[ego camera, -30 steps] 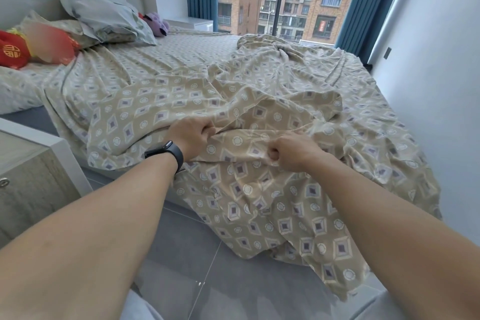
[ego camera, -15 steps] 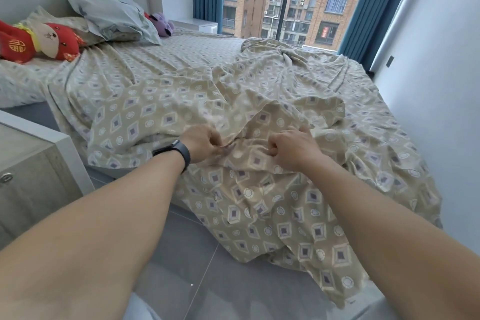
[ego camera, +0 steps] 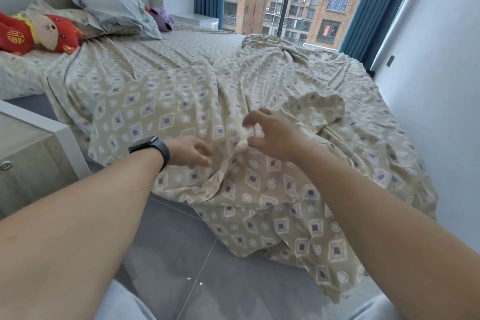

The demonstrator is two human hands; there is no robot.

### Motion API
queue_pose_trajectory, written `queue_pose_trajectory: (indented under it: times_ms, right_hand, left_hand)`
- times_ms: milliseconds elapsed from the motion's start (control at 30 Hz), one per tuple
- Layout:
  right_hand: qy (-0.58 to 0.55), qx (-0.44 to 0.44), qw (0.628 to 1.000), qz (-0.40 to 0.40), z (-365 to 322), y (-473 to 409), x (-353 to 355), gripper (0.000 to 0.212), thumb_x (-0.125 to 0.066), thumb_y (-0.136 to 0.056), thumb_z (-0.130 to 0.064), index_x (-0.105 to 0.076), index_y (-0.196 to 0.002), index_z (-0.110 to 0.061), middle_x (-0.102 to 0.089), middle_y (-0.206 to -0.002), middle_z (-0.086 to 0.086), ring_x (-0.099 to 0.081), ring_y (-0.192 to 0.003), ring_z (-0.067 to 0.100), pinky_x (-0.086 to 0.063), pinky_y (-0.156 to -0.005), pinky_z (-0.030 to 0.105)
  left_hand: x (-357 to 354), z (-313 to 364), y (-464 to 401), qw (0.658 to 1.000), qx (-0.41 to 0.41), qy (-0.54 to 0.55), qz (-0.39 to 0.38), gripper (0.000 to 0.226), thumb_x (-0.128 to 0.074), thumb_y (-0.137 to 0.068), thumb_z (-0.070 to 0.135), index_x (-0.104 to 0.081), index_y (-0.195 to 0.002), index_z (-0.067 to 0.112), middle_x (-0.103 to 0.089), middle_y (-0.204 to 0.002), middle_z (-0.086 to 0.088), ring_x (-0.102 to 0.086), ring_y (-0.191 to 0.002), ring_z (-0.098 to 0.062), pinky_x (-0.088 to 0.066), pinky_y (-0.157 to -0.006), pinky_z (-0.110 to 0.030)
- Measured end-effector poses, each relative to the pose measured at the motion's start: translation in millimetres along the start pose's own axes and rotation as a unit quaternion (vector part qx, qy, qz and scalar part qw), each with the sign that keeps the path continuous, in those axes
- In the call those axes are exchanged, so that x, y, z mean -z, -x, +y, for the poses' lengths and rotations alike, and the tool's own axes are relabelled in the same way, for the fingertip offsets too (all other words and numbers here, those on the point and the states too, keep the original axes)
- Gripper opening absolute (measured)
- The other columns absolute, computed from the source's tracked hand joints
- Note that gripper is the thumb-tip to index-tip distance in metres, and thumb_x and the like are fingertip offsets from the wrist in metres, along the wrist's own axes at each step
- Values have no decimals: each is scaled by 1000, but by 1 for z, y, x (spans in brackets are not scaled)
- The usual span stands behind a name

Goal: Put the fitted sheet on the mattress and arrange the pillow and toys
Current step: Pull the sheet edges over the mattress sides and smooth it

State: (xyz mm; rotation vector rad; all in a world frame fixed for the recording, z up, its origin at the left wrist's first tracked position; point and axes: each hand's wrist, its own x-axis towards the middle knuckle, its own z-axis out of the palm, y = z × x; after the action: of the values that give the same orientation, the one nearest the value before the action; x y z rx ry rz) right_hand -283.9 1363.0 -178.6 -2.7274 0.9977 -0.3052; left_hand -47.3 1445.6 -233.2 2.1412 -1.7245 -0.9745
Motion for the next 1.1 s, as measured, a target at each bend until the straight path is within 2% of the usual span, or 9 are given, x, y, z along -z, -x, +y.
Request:
queue_pose_trajectory:
  times_ms: [100, 267, 433, 500, 633, 800, 900, 1000, 1100]
  right_hand:
    - [138, -50, 984, -104, 14, 9, -6, 52, -62, -88, -47, -49, -138, -42, -52, -136, -12, -42, -130, 17, -35, -112, 46]
    - [127, -62, 962, -234, 11, 14, -23, 3, -69, -87, -28, -69, -85, -30, -67, -92, -7, -65, -82, 19, -59, -66, 34]
    - [-148, -169, 862, -456, -3, 27, -8, 32, -72, -92, -38, -69, -120, -22, -76, -95, 0, -68, -83, 21, -58, -73, 28]
    - [-187, -157, 899, -363, 1, 25, 4, 33, -66, -94, -45, -68, -118, -23, -77, -93, 5, -69, -78, 20, -56, -66, 28]
    - [29, -206, 974, 87, 43, 9, 3, 36, -52, -95, -32, -56, -130, -24, -60, -127, 2, -58, -106, 20, -49, -85, 38]
    - [-27, -442, 897, 20, 104, 30, -7, 85, -54, -86, -69, -43, -145, -9, -49, -142, 15, -51, -128, 35, -46, -102, 47]
    - [-364, -391, 845, 33, 106, 38, 7, 52, -74, -89, -42, -63, -122, -3, -73, -95, 8, -71, -83, 25, -59, -75, 39]
    - [-565, -323, 757, -69, 100, 53, 23, 29, -74, -90, -29, -73, -110, -8, -75, -94, 11, -73, -80, 27, -62, -75, 42]
    - [-687, -282, 670, 13, 113, 69, 22, 9, -63, -93, -15, -72, -92, -15, -72, -88, 11, -70, -75, 25, -60, -72, 40]
  left_hand:
    - [-3, 22, -7, 996, -47, -49, 53, 47, -67, -93, 38, -56, -138, 27, -62, -129, 5, -60, -112, -15, -46, -96, -29]
    - [-18, 32, -17, 990, -70, -111, 52, 52, -66, -92, 40, -53, -141, 26, -60, -133, 6, -58, -118, -15, -47, -103, -34]
    - [-16, 31, -18, 981, -101, -129, 105, 36, -63, -94, 41, -59, -127, 28, -64, -118, 6, -59, -100, -13, -46, -86, -29]
    - [-16, 29, -19, 980, -102, -128, 112, 33, -62, -94, 42, -59, -125, 30, -66, -115, 9, -60, -98, -11, -45, -82, -27]
    - [-21, 33, -19, 981, -107, -117, 110, 31, -61, -95, 40, -60, -126, 31, -67, -110, 14, -62, -97, -9, -48, -84, -27]
    - [-29, 48, -19, 975, -128, -146, 107, 32, -59, -97, 36, -58, -128, 30, -64, -112, 13, -62, -97, -10, -51, -89, -31]
    - [-32, 50, -24, 976, -125, -156, 92, 31, -58, -96, 37, -59, -127, 32, -63, -111, 15, -61, -96, -8, -51, -85, -29]
    - [-34, 48, -26, 974, -116, -176, 78, 30, -59, -95, 37, -62, -125, 32, -62, -111, 12, -60, -96, -10, -50, -83, -28]
    - [-36, 48, -26, 971, -117, -189, 83, 25, -60, -95, 34, -63, -120, 30, -62, -111, 8, -59, -96, -12, -46, -80, -26]
